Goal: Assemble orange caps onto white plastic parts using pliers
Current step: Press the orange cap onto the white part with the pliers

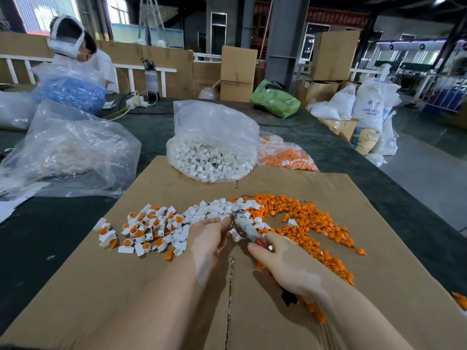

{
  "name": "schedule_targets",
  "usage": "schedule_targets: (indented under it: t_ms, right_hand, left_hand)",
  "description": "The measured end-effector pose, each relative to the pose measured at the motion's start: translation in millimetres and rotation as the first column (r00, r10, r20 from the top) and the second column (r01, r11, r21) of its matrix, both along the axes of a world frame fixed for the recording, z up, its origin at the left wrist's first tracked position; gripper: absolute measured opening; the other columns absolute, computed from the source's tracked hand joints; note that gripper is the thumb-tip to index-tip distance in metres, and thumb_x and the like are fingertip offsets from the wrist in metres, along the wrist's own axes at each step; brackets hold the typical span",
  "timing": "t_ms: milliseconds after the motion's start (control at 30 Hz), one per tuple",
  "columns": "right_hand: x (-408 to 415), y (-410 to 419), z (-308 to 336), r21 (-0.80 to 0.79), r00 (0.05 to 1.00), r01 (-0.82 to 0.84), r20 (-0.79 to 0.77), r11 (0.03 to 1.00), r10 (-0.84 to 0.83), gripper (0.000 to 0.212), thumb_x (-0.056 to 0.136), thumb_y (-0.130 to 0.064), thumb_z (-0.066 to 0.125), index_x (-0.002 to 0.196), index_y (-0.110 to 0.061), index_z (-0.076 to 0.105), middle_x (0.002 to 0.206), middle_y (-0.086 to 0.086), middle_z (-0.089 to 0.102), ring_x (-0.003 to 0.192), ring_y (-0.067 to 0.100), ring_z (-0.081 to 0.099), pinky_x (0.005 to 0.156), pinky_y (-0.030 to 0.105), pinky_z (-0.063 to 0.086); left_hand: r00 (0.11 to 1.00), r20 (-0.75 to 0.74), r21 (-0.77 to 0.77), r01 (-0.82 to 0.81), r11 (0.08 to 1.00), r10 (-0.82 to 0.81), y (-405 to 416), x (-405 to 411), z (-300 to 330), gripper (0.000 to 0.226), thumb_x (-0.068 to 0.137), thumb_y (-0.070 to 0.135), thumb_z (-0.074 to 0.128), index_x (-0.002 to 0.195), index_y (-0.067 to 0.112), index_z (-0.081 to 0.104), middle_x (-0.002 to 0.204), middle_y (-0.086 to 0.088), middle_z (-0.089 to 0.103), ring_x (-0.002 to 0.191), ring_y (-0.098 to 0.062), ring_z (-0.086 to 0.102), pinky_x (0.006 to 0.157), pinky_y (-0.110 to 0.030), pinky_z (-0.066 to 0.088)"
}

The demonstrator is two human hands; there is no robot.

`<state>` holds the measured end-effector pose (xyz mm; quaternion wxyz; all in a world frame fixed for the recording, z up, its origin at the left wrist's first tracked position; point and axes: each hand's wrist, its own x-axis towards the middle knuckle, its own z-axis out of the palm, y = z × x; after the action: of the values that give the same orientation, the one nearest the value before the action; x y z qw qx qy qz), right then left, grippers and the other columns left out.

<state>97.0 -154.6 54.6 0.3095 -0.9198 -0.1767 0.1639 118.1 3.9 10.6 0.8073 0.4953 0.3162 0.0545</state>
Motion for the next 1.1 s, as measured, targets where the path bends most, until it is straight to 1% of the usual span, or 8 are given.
schedule_targets:
  t_ms: [200,367,500,667,833,967,1033,1100]
  right_hand:
    - [0,0,-10,0.088,0.996,0.084,-0.007,0.993,-0.084,0.031,0.093,-0.050,0.045,0.080,-0.023,0.045,0.086,-0.006,0.045,0.070,0.008,0.045,0.058,0.023,0.032]
    - [4,-5,-25,0.181,0.964,0.236,0.077,0.955,-0.253,0.035,0.084,-0.054,0.057,0.107,-0.027,0.057,0.097,-0.012,0.053,0.086,0.005,0.050,0.063,0.021,0.037]
    - [20,-20,-34,-0.056,0.855,0.404,0.377,0.913,-0.355,0.059,0.081,-0.062,0.054,0.128,-0.026,0.050,0.115,0.000,0.055,0.115,0.021,0.045,0.095,0.037,0.039]
    - [36,-36,-50,-0.317,0.797,0.494,0.538,0.810,-0.275,0.068,0.082,-0.072,0.041,0.132,-0.026,0.045,0.122,0.001,0.051,0.118,0.021,0.044,0.096,0.032,0.035]
    - [43,-38,-60,-0.391,0.778,0.501,0.595,0.772,-0.203,0.074,0.081,-0.077,0.029,0.135,-0.027,0.039,0.130,0.002,0.047,0.121,0.021,0.041,0.099,0.032,0.034]
    - [41,-34,-64,-0.438,0.773,0.519,0.607,0.734,-0.184,0.075,0.083,-0.075,0.022,0.138,-0.027,0.037,0.131,0.001,0.046,0.123,0.022,0.039,0.106,0.038,0.028]
    - [36,-27,-60,-0.431,0.747,0.529,0.645,0.731,-0.160,0.069,0.085,-0.071,0.032,0.135,-0.025,0.044,0.130,0.005,0.049,0.123,0.026,0.040,0.109,0.048,0.021]
    - [33,-19,-58,-0.270,0.634,0.471,0.766,0.840,-0.109,0.051,0.080,-0.049,0.067,0.119,-0.016,0.063,0.115,0.011,0.060,0.109,0.034,0.053,0.100,0.056,0.032]
  left_hand:
    - [1.000,0.019,0.014,-0.009,1.000,0.009,-2,0,1,0.014,0.087,0.003,0.062,0.074,0.007,0.057,0.071,-0.007,0.058,0.058,-0.011,0.051,0.042,-0.014,0.043]
    - [0.999,0.045,0.143,-0.018,0.990,0.012,-3,-7,-6,0.020,0.087,0.004,0.063,0.069,0.007,0.056,0.052,-0.004,0.052,0.035,-0.008,0.043,0.044,-0.019,0.041]
    - [0.995,0.060,0.448,0.049,0.893,-0.084,-6,-14,-16,0.007,0.087,0.013,0.065,0.080,0.012,0.064,0.062,-0.002,0.060,0.053,-0.013,0.053,0.056,-0.024,0.042]
    - [0.986,0.024,0.589,0.118,0.799,-0.163,-8,-19,-22,0.020,0.093,0.023,0.058,0.110,0.021,0.069,0.100,-0.001,0.069,0.099,-0.019,0.062,0.095,-0.033,0.047]
    - [0.976,0.003,0.662,0.161,0.732,-0.217,-7,-19,-25,0.022,0.096,0.023,0.052,0.111,0.025,0.068,0.102,0.007,0.065,0.101,-0.011,0.057,0.086,-0.021,0.040]
    - [0.973,0.008,0.644,0.173,0.746,-0.233,-5,-18,-27,0.018,0.097,0.022,0.050,0.105,0.027,0.065,0.082,0.008,0.064,0.082,-0.009,0.061,0.075,-0.022,0.047]
    - [0.972,0.029,0.634,0.163,0.756,-0.233,-3,-18,-27,0.013,0.095,0.020,0.053,0.097,0.025,0.065,0.080,0.004,0.065,0.081,-0.012,0.062,0.079,-0.029,0.052]
    - [0.968,0.040,0.654,0.162,0.739,-0.247,-2,-18,-27,0.010,0.093,0.020,0.057,0.093,0.025,0.066,0.081,0.004,0.066,0.081,-0.013,0.063,0.078,-0.030,0.052]
